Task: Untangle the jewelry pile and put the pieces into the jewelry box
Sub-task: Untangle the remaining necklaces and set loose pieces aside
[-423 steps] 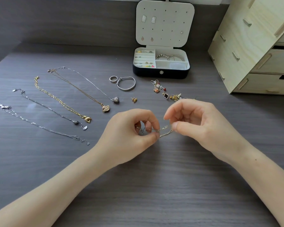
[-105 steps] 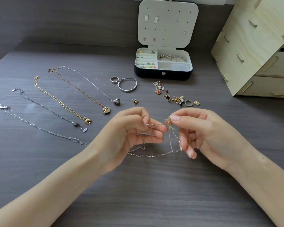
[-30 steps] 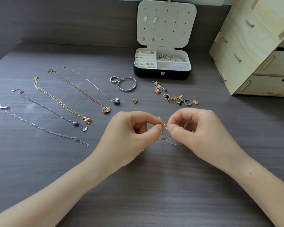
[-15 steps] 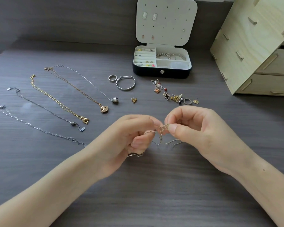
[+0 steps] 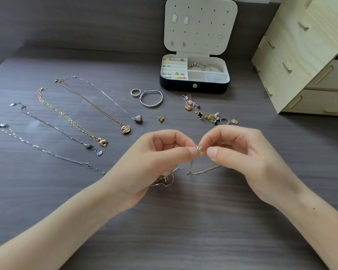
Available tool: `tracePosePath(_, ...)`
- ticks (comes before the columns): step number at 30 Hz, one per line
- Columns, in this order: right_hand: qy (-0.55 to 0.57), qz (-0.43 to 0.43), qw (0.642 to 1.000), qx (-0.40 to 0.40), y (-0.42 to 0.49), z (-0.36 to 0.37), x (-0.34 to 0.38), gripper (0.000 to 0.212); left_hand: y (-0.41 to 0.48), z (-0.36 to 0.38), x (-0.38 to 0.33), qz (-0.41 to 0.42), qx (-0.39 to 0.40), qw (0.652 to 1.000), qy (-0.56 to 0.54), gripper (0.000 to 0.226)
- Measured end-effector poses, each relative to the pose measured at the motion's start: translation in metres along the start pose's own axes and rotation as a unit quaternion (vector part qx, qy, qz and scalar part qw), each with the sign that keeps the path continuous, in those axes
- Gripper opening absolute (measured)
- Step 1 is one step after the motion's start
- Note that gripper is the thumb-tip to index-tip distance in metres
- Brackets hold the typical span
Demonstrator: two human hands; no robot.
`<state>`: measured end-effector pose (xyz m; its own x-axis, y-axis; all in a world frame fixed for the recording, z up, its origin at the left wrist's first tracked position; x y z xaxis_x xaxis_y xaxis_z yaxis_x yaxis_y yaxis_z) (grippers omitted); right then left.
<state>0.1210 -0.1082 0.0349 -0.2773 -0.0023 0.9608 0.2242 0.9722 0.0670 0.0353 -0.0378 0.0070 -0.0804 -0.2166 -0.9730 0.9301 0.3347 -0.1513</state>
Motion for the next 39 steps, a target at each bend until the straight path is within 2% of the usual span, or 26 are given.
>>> tracePosePath(5,-0.1,-0.036,0.994,-0.039,-0.001,-0.003,0.009,0.008,-0.002,-0.004,-0.01,0.066,-0.034,0.993,0.095,0.007)
tracePosePath(9,-0.118,-0.046,0.991,-0.051,-0.001,-0.006,0.012,0.007,-0.004,-0.005,-0.013,0.096,-0.044,0.984,0.147,0.009)
tracePosePath(16,-0.17,-0.099,0.98,-0.041,-0.001,-0.001,0.018,0.009,-0.002,-0.001,-0.002,0.007,-0.006,0.999,0.046,0.011)
tracePosePath(21,-0.305,-0.173,0.935,-0.057,-0.003,0.006,0.028,0.013,-0.001,-0.004,0.003,-0.004,-0.026,1.0,0.015,0.007)
tracePosePath(23,-0.33,-0.185,0.924,-0.063,-0.003,0.007,0.028,0.015,-0.001,-0.006,0.002,0.007,-0.029,0.999,0.022,0.012)
tracePosePath(27,-0.344,-0.193,0.917,-0.065,-0.003,0.007,0.027,0.017,-0.001,-0.005,-0.003,0.019,-0.031,0.997,0.061,0.008)
tracePosePath(30,-0.352,-0.198,0.912,-0.066,-0.003,0.009,0.026,0.017,-0.001,-0.006,-0.001,0.01,-0.032,0.996,0.078,0.016)
tracePosePath(35,-0.363,-0.209,0.906,-0.063,-0.004,0.01,0.027,0.017,0.0,-0.002,0.008,-0.025,0.002,1.0,0.006,0.013)
tracePosePath(39,-0.355,-0.212,0.908,-0.064,-0.005,0.011,0.026,0.018,0.003,0.001,0.01,-0.026,0.025,0.999,0.012,0.012)
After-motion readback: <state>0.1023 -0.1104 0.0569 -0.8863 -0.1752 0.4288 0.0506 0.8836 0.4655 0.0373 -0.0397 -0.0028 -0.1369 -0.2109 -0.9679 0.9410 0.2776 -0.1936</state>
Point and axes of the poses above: each hand's wrist, its own y-axis towards the middle knuckle, its own z-axis out of the palm, x = y × z, the point moved 9 cm from there along y, towards the middle knuckle, and after that the axes turned 6 degrees about x, right-handed, at the moved point
